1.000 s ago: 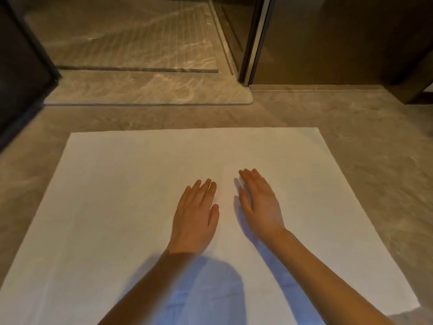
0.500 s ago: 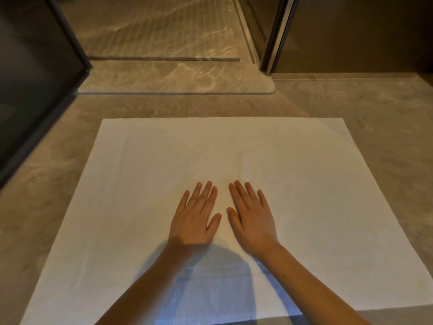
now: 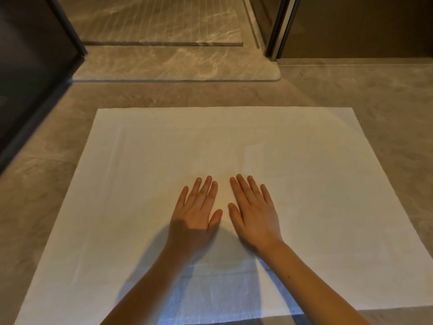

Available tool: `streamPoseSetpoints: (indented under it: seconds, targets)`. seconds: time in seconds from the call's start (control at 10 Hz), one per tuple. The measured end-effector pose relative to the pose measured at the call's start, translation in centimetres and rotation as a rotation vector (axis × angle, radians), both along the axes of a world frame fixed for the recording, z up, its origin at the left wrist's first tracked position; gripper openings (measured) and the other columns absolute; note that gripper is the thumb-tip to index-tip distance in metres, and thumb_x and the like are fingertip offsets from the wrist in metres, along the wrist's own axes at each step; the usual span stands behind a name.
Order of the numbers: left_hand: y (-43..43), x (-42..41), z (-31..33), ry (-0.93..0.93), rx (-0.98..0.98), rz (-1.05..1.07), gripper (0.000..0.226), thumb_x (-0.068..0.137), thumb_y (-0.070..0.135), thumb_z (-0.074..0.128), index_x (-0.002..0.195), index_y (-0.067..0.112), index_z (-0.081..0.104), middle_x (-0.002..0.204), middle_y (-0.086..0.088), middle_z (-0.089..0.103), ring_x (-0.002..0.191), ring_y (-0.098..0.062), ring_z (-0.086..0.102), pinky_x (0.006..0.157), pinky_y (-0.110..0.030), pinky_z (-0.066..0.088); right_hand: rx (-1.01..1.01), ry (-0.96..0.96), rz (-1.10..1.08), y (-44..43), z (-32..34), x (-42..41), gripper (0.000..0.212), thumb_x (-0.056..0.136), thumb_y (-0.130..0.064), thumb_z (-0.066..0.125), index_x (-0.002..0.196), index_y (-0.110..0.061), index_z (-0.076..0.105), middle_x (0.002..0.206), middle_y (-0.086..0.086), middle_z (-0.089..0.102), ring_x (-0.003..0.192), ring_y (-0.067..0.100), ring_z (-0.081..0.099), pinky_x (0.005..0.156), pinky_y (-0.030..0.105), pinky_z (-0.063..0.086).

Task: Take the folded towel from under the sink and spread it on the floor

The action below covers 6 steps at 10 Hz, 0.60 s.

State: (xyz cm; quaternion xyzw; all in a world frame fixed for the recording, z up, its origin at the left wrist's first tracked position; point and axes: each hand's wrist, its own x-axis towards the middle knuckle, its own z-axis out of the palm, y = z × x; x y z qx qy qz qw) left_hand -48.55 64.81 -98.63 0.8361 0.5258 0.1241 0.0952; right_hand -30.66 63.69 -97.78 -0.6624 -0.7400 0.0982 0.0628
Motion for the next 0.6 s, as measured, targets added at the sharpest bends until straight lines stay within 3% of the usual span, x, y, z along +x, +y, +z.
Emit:
streamPoseSetpoints:
  seconds: [0.3,0.5,0.6]
  targets:
    - [0.25,0.0,-0.16,0.052,0.013,-0.008,0.06,0.099,0.042,0.028,0.152,0.014,0.022,0.16,-0.004,0.02,0.148,-0.02,0.012,0.118,-0.045,0.017,-0.003,-0.002,-0.013,0.1,-0.1,0.01,0.059,0.1,-0.047,0.018,0.154,-0.03,0.004,0.162,-0.009,0.002,0.148,0.011,-0.006,0.119,0.032,-0.008]
    - [0.38,0.07,-0.48,0.086,0.019,0.011,0.059,0.099,0.044,0.028,0.151,0.017,0.025,0.159,-0.004,0.024,0.147,-0.022,0.016,0.117,-0.045,0.017,0.031,0.032,-0.026,0.0,-0.12,0.0,0.057,0.1,-0.047,0.021,0.153,-0.026,0.017,0.161,-0.005,0.016,0.149,0.014,0.005,0.121,0.036,0.002]
    - [0.46,0.42,0.18,0.024,-0.052,0.042,0.057,0.096,0.04,0.037,0.149,0.018,0.03,0.158,-0.003,0.028,0.146,-0.022,0.018,0.118,-0.044,0.016,-0.011,0.043,-0.021,0.2,0.47,-0.36,0.057,0.1,-0.043,0.026,0.152,-0.022,0.023,0.16,0.0,0.022,0.149,0.019,0.011,0.121,0.039,0.005]
